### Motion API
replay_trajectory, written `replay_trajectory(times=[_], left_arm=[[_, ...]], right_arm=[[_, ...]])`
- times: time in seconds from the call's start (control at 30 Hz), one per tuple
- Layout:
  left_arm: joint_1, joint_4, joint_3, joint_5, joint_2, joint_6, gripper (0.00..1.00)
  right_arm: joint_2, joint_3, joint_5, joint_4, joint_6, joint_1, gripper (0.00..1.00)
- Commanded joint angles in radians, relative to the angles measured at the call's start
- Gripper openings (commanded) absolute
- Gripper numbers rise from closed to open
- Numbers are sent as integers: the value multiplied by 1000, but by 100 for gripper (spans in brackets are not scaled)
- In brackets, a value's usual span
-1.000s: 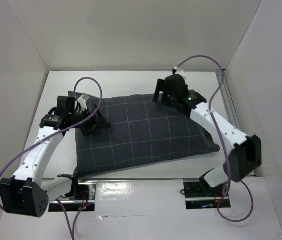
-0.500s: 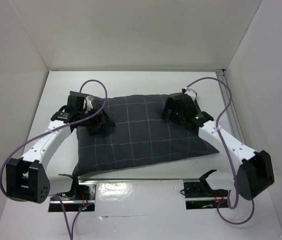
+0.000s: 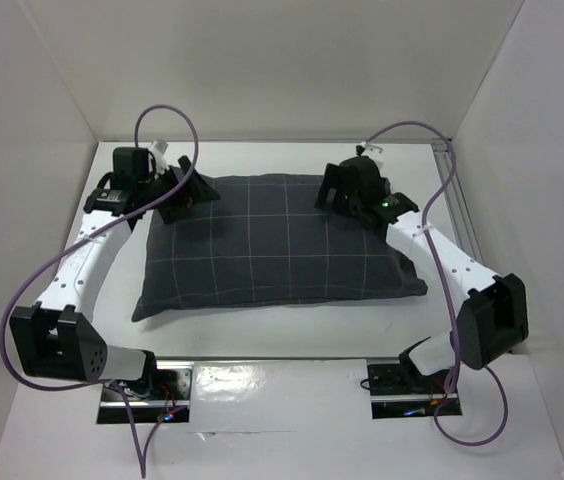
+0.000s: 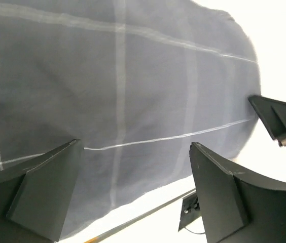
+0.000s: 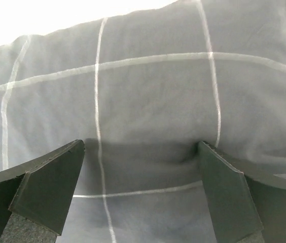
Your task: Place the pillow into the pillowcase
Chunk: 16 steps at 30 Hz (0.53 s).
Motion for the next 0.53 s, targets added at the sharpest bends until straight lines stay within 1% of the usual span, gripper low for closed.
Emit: replay_trajectory(times=[0.0,0.03,0.13,0.23,0.3,0.4,0.5], left_arm=[[7,-43,126,9,-82,65,100],[7,-58,179,9,-93,85,100],[7,-106,262,-13,-155,116,100],[7,-106,288,-25,-204,138,100],[7,-85,289,-25,-258,138,100],[7,-31,244,-34,-326,138,100],[7,-22,232,-43,-347,138,100]], right_arm=[[-45,140,114,-115,-36,-23,99],[-60,163,150,-140,-45,-23,99],[-85,260,288,-252,-66,-43,99],[-105,300,383,-328,-86,-77,99],[-114,310,427,-342,-86,-92,99],[-165,295,437,-355,-111,-117,99],[-208,269,428,-344,-111,-142,99]])
